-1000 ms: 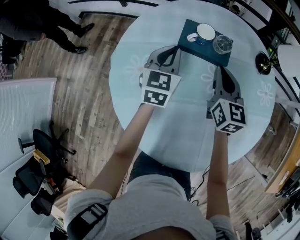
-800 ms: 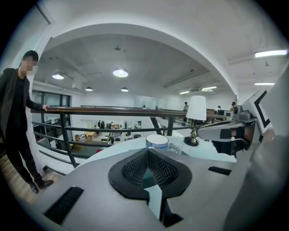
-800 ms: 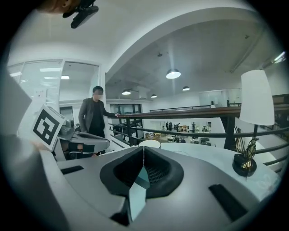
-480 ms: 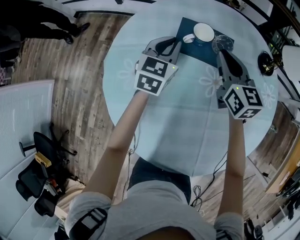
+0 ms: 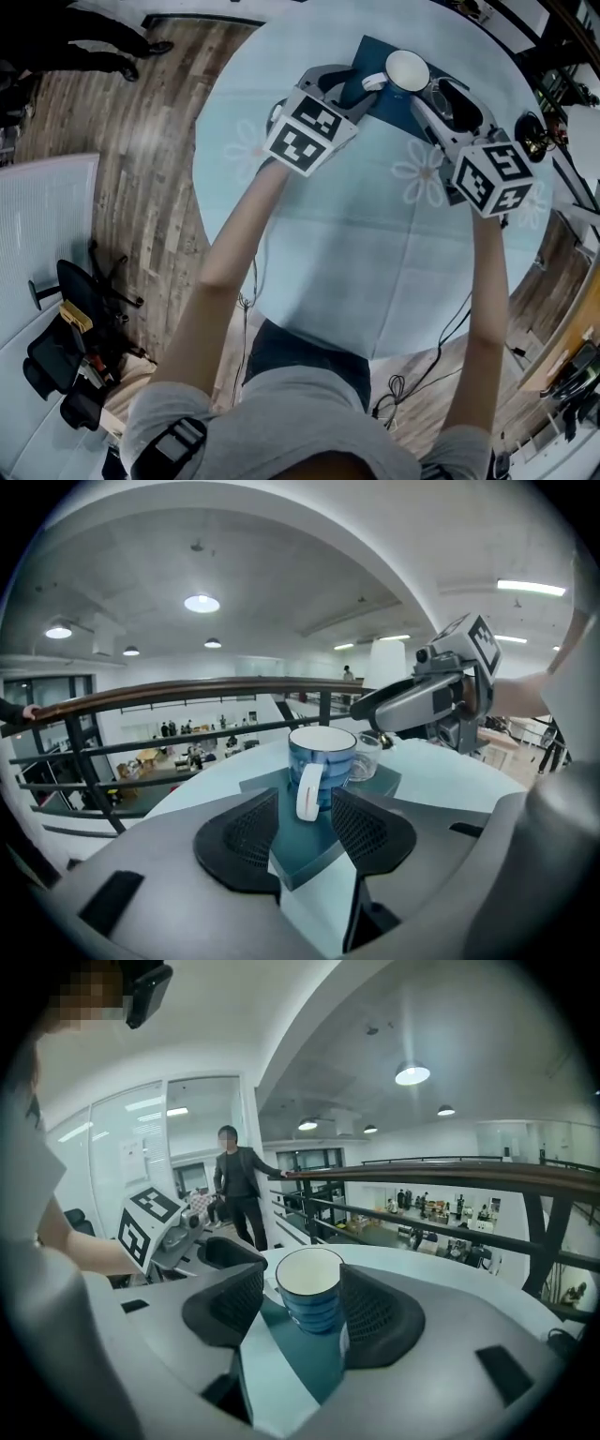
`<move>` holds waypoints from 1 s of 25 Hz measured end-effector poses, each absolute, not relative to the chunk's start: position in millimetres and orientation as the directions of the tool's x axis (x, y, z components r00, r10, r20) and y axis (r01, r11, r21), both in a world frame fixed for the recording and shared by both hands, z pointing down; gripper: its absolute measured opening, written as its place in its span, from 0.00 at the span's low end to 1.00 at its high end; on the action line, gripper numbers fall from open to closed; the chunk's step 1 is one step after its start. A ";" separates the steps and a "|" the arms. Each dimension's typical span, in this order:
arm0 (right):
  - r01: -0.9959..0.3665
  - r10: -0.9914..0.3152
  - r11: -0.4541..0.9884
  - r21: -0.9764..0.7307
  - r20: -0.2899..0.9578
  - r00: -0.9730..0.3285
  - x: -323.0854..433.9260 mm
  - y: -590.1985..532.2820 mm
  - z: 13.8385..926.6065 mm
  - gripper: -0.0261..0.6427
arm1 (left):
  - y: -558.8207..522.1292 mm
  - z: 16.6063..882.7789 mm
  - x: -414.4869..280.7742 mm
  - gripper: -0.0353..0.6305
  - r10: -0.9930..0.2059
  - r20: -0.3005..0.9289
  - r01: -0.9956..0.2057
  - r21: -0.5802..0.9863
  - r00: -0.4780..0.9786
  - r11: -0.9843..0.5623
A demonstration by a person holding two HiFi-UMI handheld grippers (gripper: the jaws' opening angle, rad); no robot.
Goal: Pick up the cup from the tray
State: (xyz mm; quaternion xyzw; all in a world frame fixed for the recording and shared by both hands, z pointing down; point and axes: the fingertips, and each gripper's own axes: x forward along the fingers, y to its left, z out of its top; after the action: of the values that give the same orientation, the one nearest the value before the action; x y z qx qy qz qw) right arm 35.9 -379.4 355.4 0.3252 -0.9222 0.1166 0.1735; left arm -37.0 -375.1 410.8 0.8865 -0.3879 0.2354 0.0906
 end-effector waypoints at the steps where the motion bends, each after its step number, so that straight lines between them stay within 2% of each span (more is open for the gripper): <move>1: -0.633 -0.551 0.769 -0.091 0.409 -0.728 35.8 -382.6 357.4 0.37 | -376.4 413.6 -35.1 0.31 -0.632 0.498 -0.718 -0.027 0.593 -0.695; 11: -0.440 -0.372 0.898 0.000 0.536 -0.758 21.9 -391.6 379.3 0.45 | -389.2 429.3 -25.7 0.32 -0.569 0.542 -0.651 -0.052 0.618 -0.757; 17: -0.390 -0.340 0.920 0.049 0.595 -0.728 16.8 -400.6 392.4 0.47 | -392.9 431.9 -20.8 0.32 -0.553 0.554 -0.629 -0.067 0.623 -0.775; 23: -0.363 -0.319 0.930 0.064 0.631 -0.707 10.3 -405.9 404.5 0.48 | -395.3 434.8 -17.2 0.26 -0.532 0.566 -0.613 -0.058 0.630 -0.788; 25: -0.364 -0.321 0.929 0.064 0.628 -0.709 9.6 -407.6 404.4 0.48 | -393.9 434.9 -14.0 0.18 -0.519 0.568 -0.595 -0.062 0.639 -0.801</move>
State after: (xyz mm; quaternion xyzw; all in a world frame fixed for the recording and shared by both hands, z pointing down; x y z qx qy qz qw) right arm 9.6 -407.6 404.4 0.1853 -0.9239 0.0320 0.3333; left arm -14.0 -393.9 434.9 0.9029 -0.3085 0.2921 0.0655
